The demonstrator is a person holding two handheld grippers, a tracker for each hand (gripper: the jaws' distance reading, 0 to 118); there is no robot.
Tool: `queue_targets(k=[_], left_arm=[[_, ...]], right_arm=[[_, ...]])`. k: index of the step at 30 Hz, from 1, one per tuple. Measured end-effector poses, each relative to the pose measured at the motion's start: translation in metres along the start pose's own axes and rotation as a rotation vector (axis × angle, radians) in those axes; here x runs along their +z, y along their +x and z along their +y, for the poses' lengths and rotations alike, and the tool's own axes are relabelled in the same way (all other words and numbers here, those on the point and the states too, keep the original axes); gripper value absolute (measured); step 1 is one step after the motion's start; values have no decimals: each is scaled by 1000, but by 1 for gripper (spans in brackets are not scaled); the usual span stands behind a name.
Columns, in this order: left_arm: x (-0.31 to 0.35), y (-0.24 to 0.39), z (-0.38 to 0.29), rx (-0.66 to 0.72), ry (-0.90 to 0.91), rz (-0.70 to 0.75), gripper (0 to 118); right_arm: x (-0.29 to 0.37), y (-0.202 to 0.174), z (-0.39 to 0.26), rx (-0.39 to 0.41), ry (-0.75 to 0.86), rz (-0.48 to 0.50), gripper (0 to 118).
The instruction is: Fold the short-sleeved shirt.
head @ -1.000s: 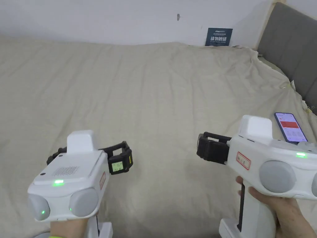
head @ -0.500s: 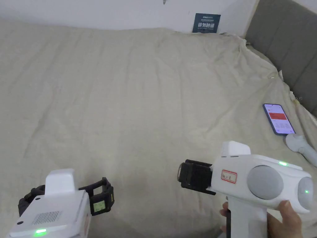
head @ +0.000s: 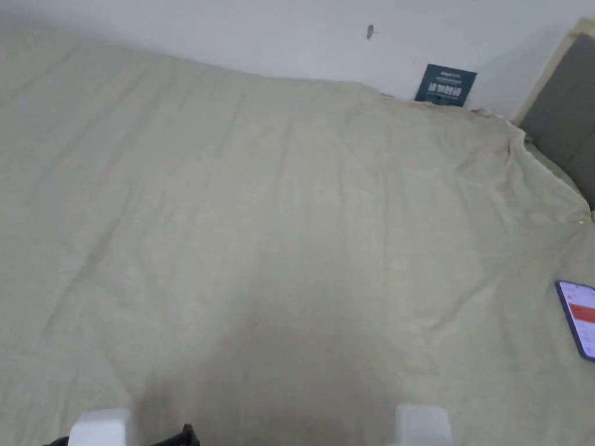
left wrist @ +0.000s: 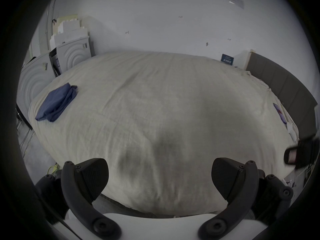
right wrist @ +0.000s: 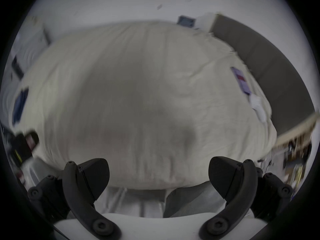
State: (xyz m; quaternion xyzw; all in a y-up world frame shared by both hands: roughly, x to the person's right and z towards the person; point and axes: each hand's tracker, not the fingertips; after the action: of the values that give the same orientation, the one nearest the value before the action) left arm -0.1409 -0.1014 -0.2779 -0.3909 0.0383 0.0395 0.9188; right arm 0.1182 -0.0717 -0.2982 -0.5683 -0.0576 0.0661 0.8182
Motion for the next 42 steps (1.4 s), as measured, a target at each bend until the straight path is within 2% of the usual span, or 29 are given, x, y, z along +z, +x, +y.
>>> queue_targets(k=[1,3,6,9,11,13,14,17,18,20,21,22,23,28,42], left_arm=[[-5,-2,3,9,-22,11,118],[-18,-5,12,26,-45,29,118],[-46,-14,42,76,-33,49,118],[-80,-22,89,155,23,119,118],[-105,-23,121,174,87,127,118],[-135,-20,149,167,75,142,118],[-150,-18,158,166,68,154,118],[-189,-10,173,169,45,176,118],[-199,-8,174,166,12,179,118],[-215,-4,167,153,-80,189,118],[-224,-1,161,140,-139,201,118],[-222,0,154,141,-61,233,118],[-218,2,150,152,-21,224,118],[-218,-6,155,170,-48,190,118],[-219,-5,154,168,-39,194,118]], right_arm=[[-14,1,5,37,-57,39,113],[-37,8,16,-91,-145,41,113],[-61,32,54,-186,-235,106,112],[-70,62,94,-365,-43,146,112],[-78,78,121,-424,115,144,112],[-100,90,143,-462,285,126,112],[-113,94,151,-455,335,105,112],[-146,92,172,-466,247,-130,112],[-154,90,172,-464,223,-168,112],[-164,87,161,-461,240,-126,113],[-161,86,153,-487,304,-116,114],[-160,85,146,-494,360,-117,115],[-162,87,145,-508,343,-104,115],[-168,97,149,-522,288,-65,118],[-174,101,151,-520,302,-71,118]])
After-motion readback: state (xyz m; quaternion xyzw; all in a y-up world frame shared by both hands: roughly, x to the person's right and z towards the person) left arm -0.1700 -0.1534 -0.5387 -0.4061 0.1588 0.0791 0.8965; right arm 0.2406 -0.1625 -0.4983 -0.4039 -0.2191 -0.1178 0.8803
